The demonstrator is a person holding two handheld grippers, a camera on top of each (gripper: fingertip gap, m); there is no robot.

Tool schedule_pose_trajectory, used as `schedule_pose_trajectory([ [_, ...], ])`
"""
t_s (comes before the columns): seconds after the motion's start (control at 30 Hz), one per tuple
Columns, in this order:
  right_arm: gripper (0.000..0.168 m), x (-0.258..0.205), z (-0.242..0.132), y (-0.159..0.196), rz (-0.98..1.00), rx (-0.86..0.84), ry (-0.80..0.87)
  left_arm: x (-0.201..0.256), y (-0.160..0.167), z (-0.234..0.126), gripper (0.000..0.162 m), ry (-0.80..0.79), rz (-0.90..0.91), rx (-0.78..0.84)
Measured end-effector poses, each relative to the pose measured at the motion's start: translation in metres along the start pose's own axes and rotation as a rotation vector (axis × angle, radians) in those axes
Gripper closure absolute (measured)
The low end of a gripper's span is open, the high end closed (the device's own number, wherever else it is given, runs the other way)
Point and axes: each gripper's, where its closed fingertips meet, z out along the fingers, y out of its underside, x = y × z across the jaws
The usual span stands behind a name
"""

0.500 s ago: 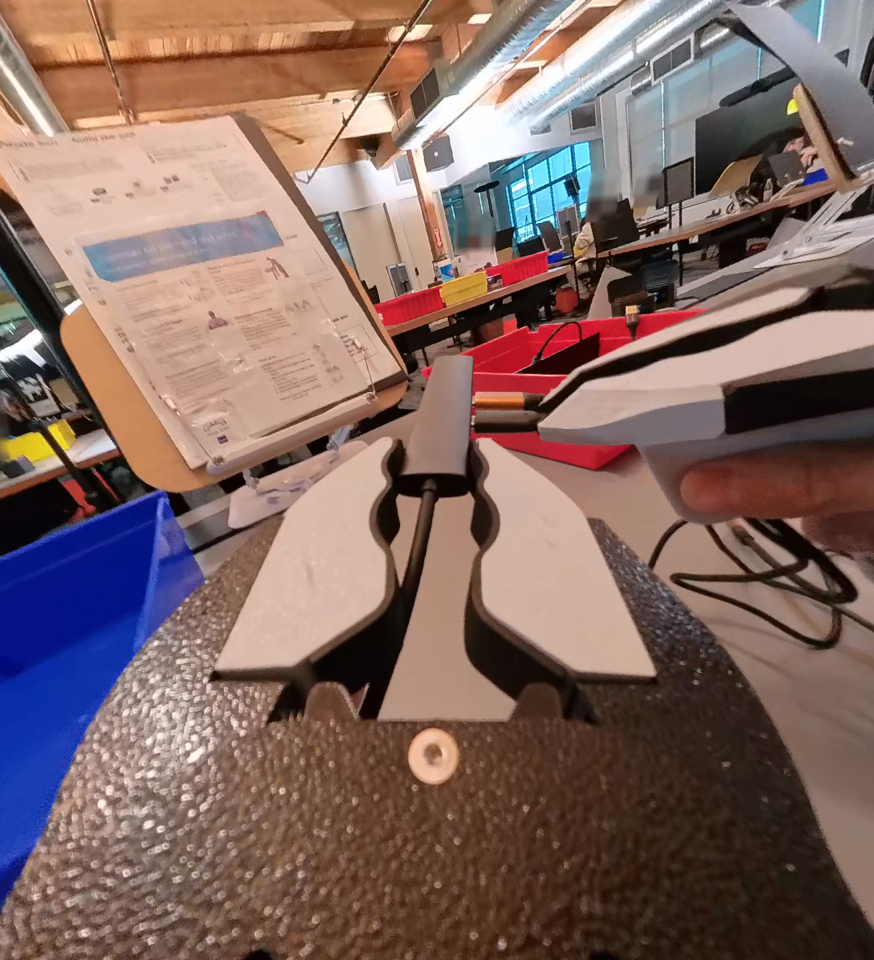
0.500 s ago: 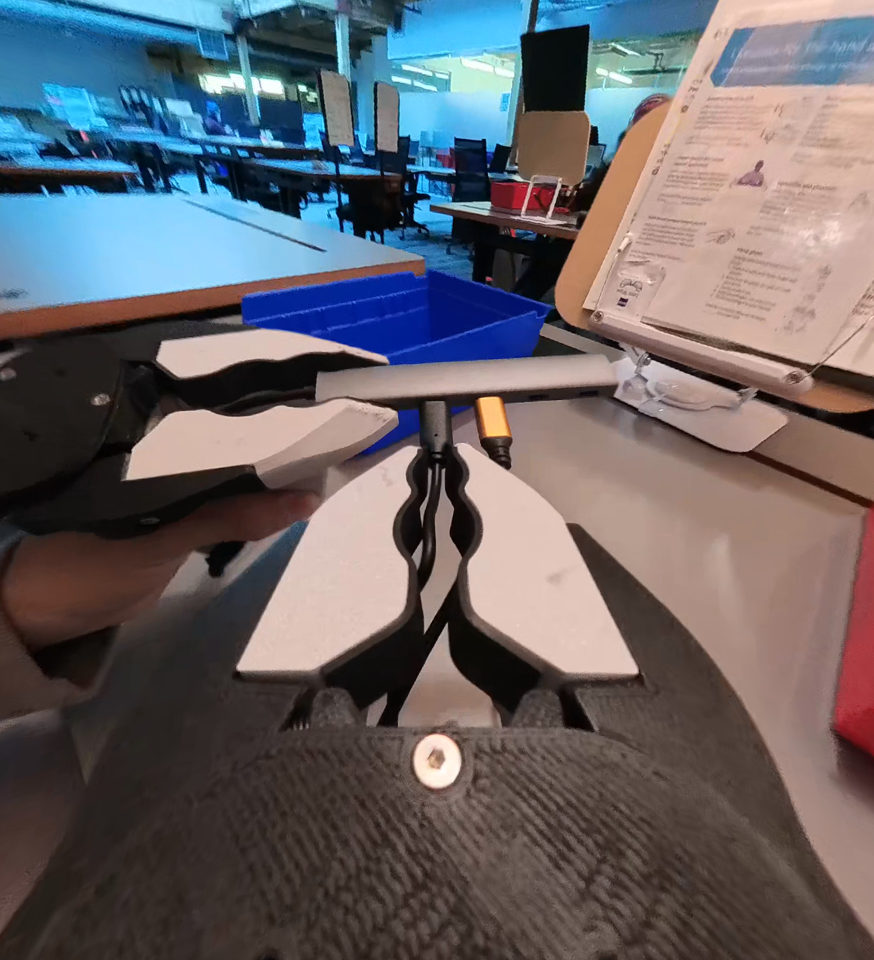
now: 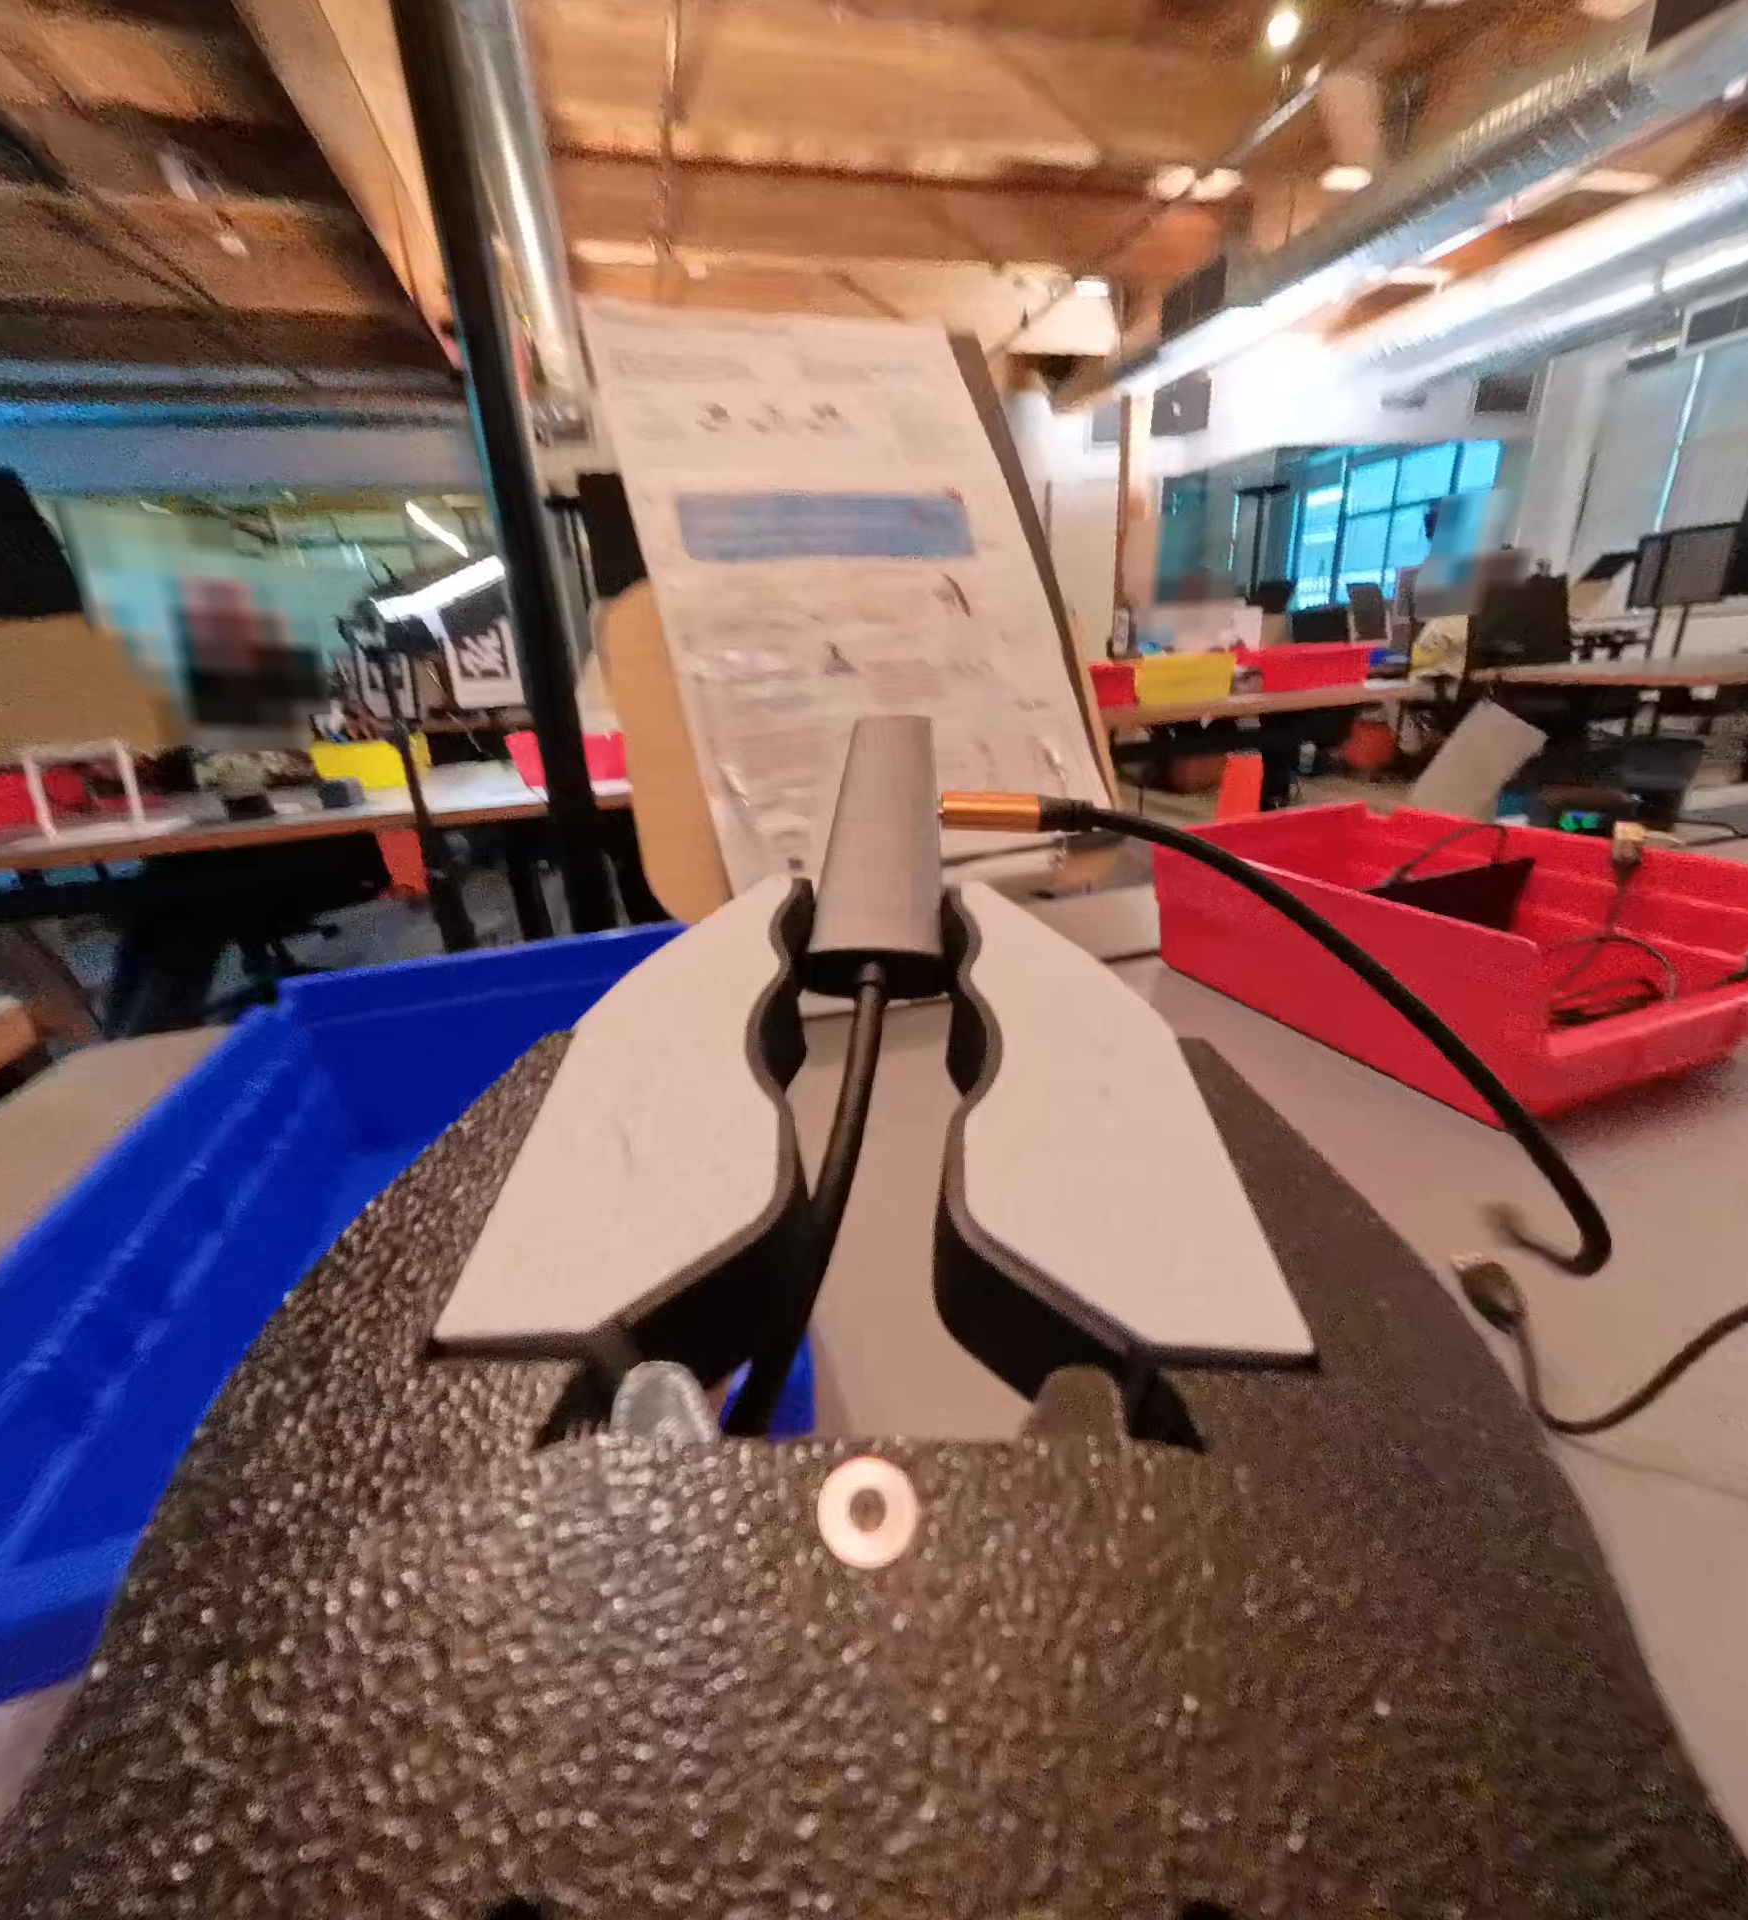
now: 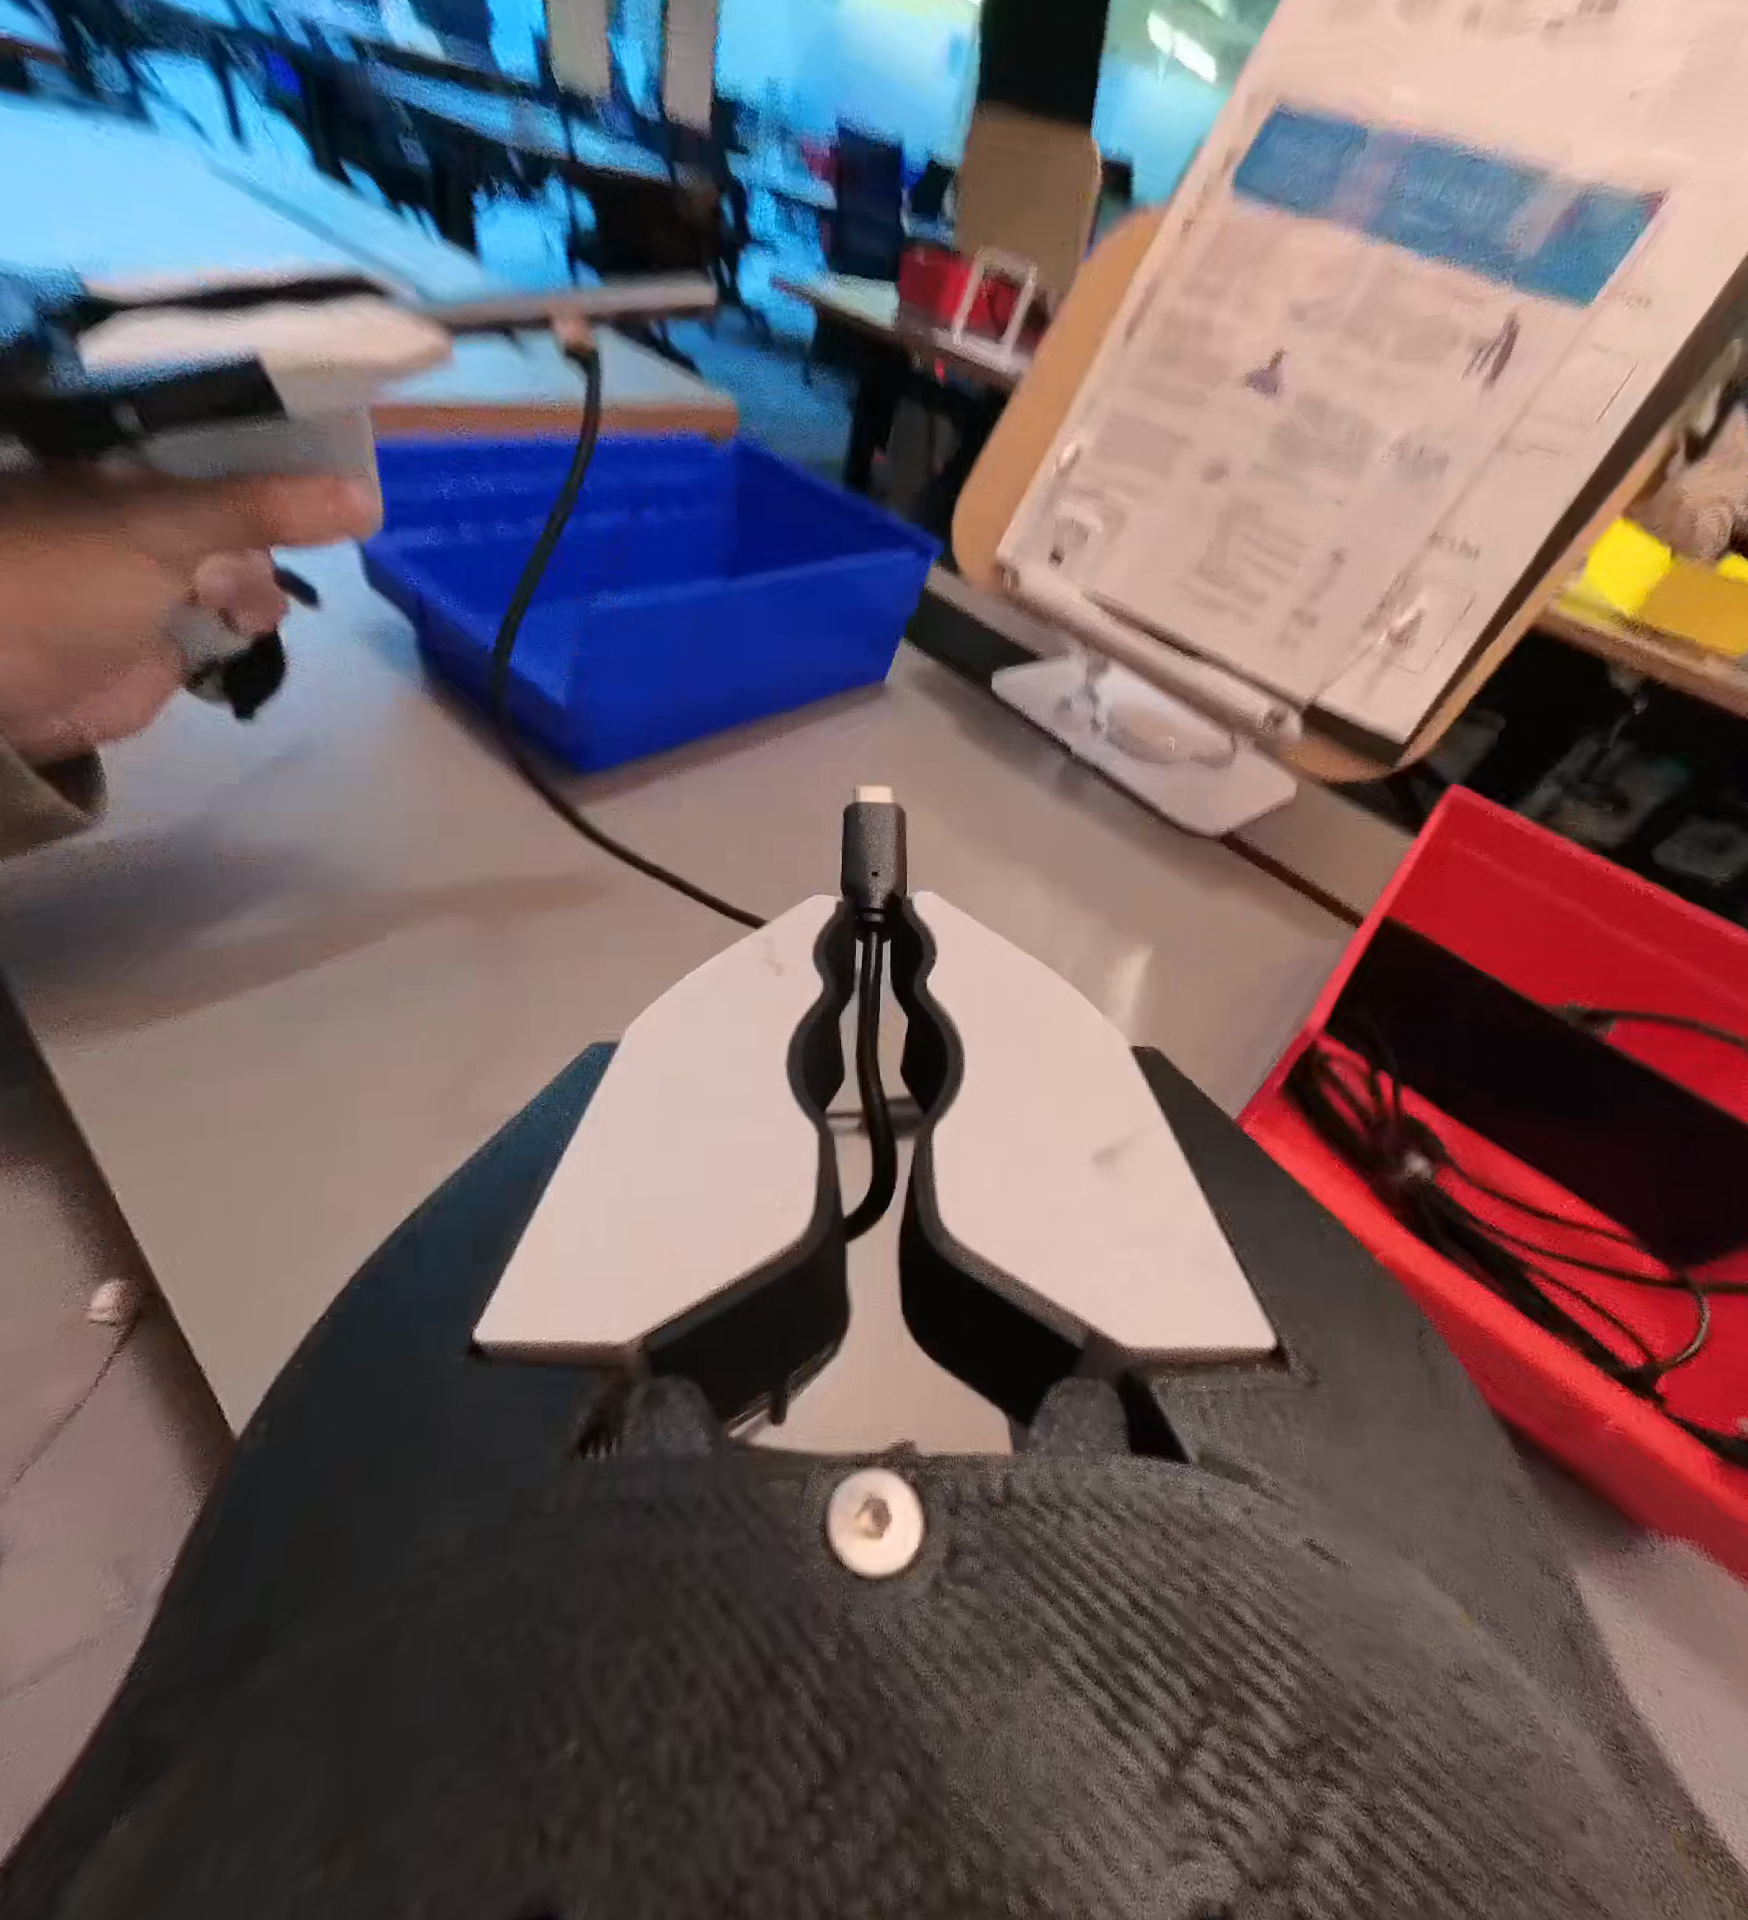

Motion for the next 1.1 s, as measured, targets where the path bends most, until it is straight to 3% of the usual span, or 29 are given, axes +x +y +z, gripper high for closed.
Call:
schedule_pose_trajectory([
  [0.2,0.161,0.077,-0.031,-0.087,0.018,0.169,-0.003,0.005,-0.015,-0.006,0.139,0.033,0.006,0.02],
  [0.63,0.161,0.215,-0.039,-0.25,-0.097,0.319,0.146,0.025,-0.004,0.0,0.139,0.115,0.021,-0.005],
  [0.9,0.161,0.27,-0.018,-0.298,-0.162,0.3,0.215,0.026,0.005,0.003,0.139,0.125,0.011,-0.021],
  [1.1,0.161,0.311,-0.007,-0.302,-0.275,0.256,0.333,0.032,0.013,0.007,0.139,0.143,0.01,-0.04],
])
